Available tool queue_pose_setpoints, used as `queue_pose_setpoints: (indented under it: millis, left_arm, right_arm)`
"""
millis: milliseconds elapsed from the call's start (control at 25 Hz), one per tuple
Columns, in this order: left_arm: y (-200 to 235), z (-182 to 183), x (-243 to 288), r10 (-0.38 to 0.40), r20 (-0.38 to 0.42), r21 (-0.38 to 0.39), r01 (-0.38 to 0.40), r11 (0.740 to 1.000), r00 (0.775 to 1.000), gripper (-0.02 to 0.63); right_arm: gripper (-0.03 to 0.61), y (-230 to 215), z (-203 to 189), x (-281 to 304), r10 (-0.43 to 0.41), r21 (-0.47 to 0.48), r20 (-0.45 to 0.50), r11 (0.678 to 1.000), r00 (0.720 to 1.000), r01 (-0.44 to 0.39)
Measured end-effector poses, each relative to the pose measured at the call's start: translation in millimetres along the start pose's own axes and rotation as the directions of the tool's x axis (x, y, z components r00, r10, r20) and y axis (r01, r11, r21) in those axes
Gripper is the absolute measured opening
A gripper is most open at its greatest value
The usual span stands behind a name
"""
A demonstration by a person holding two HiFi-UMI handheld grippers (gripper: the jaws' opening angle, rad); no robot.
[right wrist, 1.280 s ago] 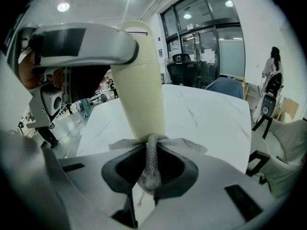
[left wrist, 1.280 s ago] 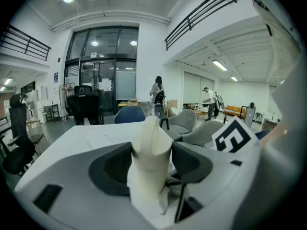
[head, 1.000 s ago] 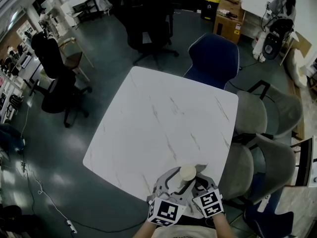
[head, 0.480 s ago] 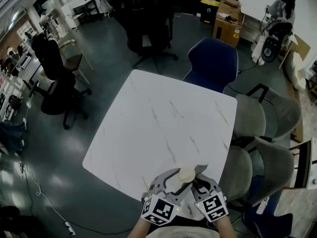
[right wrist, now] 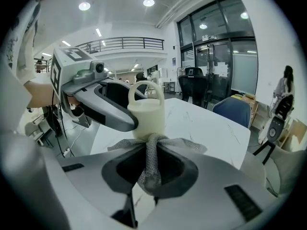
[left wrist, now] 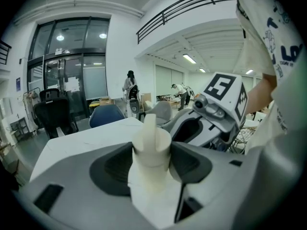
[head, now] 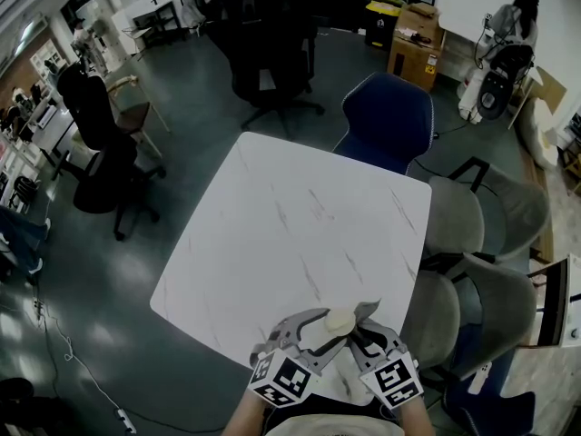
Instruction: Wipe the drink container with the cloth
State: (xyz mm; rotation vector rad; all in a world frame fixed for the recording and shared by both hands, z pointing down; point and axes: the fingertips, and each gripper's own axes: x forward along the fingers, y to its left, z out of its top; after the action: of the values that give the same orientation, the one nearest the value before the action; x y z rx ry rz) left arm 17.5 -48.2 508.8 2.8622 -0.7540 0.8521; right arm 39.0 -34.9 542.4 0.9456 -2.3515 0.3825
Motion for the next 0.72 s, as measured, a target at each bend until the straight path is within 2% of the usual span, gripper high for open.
queue_pose_setpoints:
  millis: [360, 720]
  left_arm:
    - [2.1, 0.1, 0.0, -0.080, -0.022, 0.061, 0.082, 0.995, 0.997, 0.255]
    - [2.8, -1.3, 1.3, -0.162, -0.048, 0.124, 0.167, 0.978, 0.986, 0.255]
  right_arm:
    - [0.057, -0.4, 14.7, -8.8, 0.024, -0.025, 0.015, 0.999, 1.000, -0.024]
    - [0.057, -0.5, 27.4, -17.7, 0.038, -0.021, 0.046, 0.999, 0.998, -0.037]
